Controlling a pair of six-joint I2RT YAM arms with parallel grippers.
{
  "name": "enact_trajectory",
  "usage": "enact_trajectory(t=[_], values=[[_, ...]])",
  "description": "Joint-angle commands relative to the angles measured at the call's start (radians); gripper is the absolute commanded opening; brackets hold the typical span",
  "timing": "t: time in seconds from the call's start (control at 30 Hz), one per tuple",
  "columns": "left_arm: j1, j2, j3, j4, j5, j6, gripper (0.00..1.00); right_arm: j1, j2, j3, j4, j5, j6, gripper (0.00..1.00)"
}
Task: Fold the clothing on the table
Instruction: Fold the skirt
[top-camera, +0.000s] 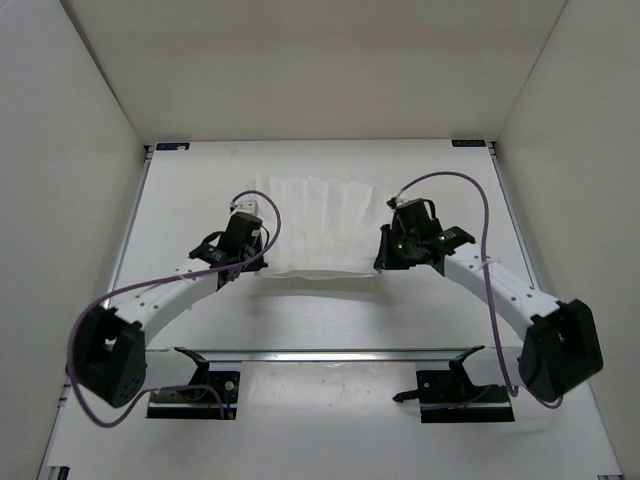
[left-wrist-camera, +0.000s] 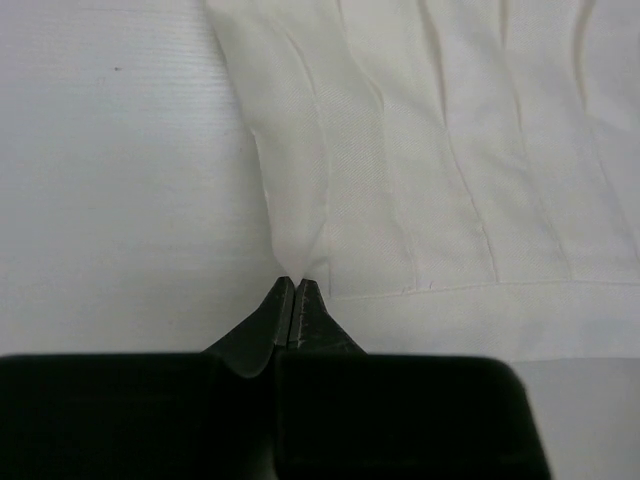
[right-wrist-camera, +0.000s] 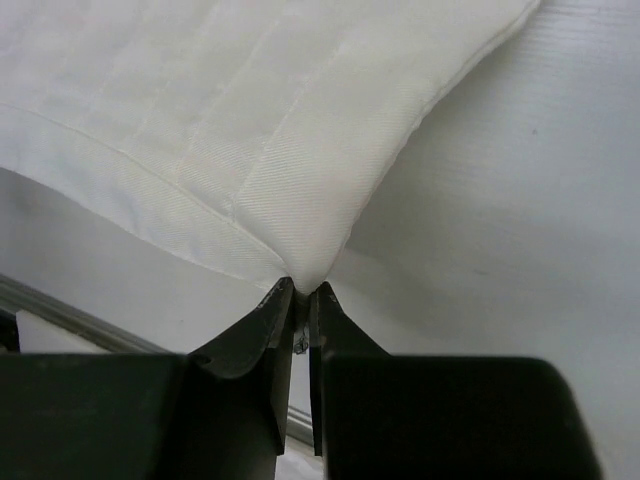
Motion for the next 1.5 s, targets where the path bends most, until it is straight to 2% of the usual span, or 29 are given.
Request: enact_trajectory(t=[0.0,0.27,0.4,0.5,0.57,0.63,0.7,0.9,1.03,1.13,1.2,1.3,1.47], values=[[-0.039,-0.137,0.003,-0.171,0.003,-0.002,0.00,0.007,-0.126,-0.051,-0.151,-0.006,0.005,0.00],[-0.106,-0.549,-0.151,-0.358,0.079,-0.157,0.00,0.045,-0.473,-0.259,-0.298,-0.100,0.104,0.00],[-0.105,-0.595,-0.122,-0.430,0.153,-0.168,0.00,0.001,-0.612,-0.273,-0.408,-0.169,0.104,0.00],[-0.068,-0.603,-0.068,-0.443,0.159,-0.160,0.00,-0.058,-0.631,-0.218,-0.468,-0.204,0.047,0.00],[-0.025,-0.580,-0.016,-0.431,0.181,-0.131,0.00,-0.117,-0.594,-0.175,-0.475,-0.250,-0.002,0.00],[0.021,-0.535,0.036,-0.406,0.194,-0.099,0.00,-0.200,-0.497,-0.112,-0.441,-0.290,-0.077,0.00],[0.090,-0.456,0.090,-0.351,0.205,-0.062,0.00,-0.233,-0.413,-0.061,-0.406,-0.299,-0.106,0.00],[0.179,-0.143,0.159,-0.155,0.237,-0.038,0.00,-0.280,-0.043,0.095,-0.167,-0.292,-0.087,0.00],[0.222,0.043,0.210,-0.061,0.242,-0.025,0.00,-0.306,0.133,0.192,-0.047,-0.285,-0.064,0.00],[0.240,0.130,0.265,-0.041,0.259,-0.012,0.00,-0.338,0.203,0.244,0.001,-0.307,-0.064,0.00],[0.248,0.150,0.287,-0.041,0.251,-0.001,0.00,-0.345,0.252,0.290,-0.028,-0.293,-0.079,0.01],[0.223,0.146,0.290,-0.056,0.251,0.007,0.00,-0.339,0.222,0.300,-0.042,-0.253,-0.088,0.00],[0.217,0.100,0.212,-0.039,0.262,-0.008,0.00,-0.320,0.174,0.223,-0.048,-0.240,-0.087,0.00]])
